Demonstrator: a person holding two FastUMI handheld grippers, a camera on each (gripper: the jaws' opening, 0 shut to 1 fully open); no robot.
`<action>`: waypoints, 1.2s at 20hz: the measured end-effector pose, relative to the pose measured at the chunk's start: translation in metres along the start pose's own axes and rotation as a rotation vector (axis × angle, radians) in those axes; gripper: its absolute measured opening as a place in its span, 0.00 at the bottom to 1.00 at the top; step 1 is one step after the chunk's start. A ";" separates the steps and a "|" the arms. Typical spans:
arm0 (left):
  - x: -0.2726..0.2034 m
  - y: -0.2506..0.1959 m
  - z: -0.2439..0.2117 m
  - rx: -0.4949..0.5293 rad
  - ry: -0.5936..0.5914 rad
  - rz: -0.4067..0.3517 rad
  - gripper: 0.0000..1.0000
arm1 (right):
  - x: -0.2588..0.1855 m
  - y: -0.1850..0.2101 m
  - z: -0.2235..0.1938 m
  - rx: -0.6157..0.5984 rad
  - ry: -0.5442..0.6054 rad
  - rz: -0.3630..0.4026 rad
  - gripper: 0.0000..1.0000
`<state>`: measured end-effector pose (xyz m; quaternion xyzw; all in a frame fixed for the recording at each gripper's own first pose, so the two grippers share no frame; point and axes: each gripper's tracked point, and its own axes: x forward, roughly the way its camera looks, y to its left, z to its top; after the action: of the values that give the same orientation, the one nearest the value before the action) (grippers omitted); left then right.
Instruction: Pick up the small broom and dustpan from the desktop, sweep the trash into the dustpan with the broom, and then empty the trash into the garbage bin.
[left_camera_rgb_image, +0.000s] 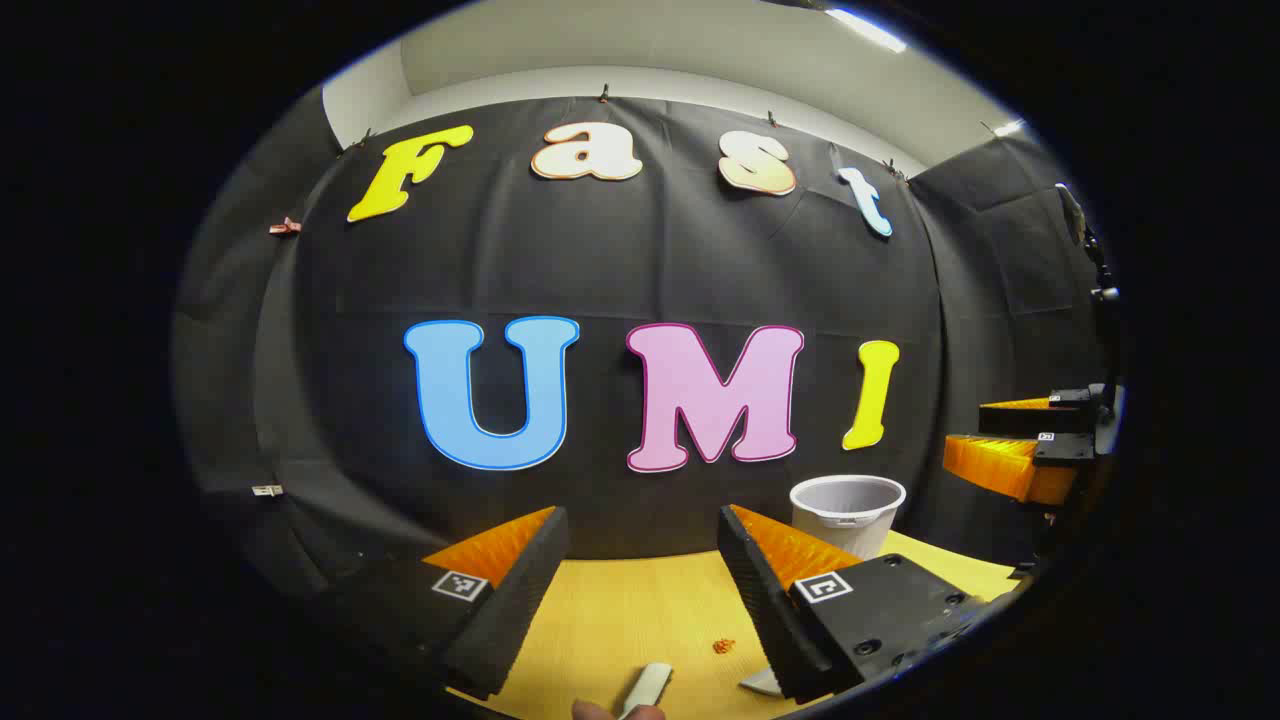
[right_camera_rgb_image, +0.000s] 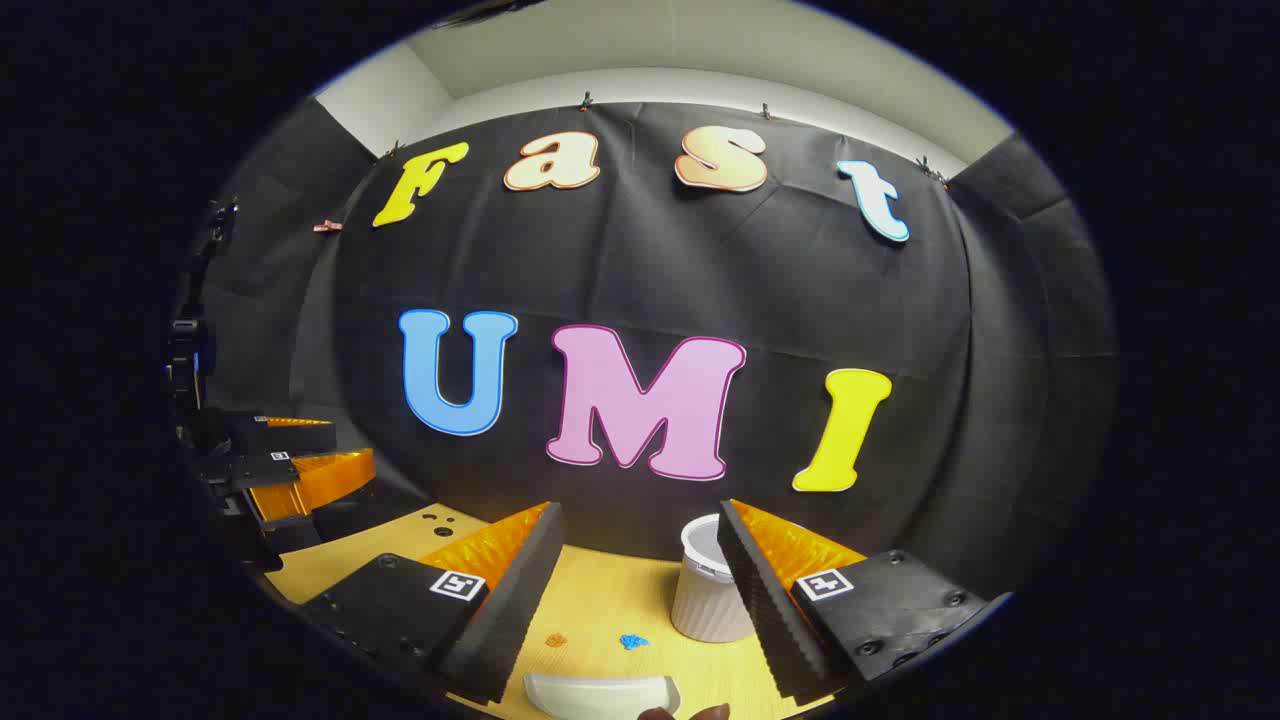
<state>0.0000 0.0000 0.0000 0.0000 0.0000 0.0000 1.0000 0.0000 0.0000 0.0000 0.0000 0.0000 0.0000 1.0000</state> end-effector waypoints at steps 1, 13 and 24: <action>0.000 0.000 0.000 -0.001 0.004 0.001 0.95 | 0.000 0.000 0.000 -0.005 -0.001 0.000 0.96; -0.001 -0.012 -0.012 0.016 0.030 -0.020 0.95 | -0.001 0.001 -0.007 -0.021 0.022 0.011 0.96; -0.008 -0.008 -0.031 0.036 0.063 -0.020 0.95 | -0.070 0.016 -0.153 -0.007 0.509 0.124 0.97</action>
<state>-0.0083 -0.0081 -0.0307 0.0180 0.0315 -0.0100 0.9993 -0.0703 0.0160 -0.1525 -0.0035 0.2515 0.0612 0.9659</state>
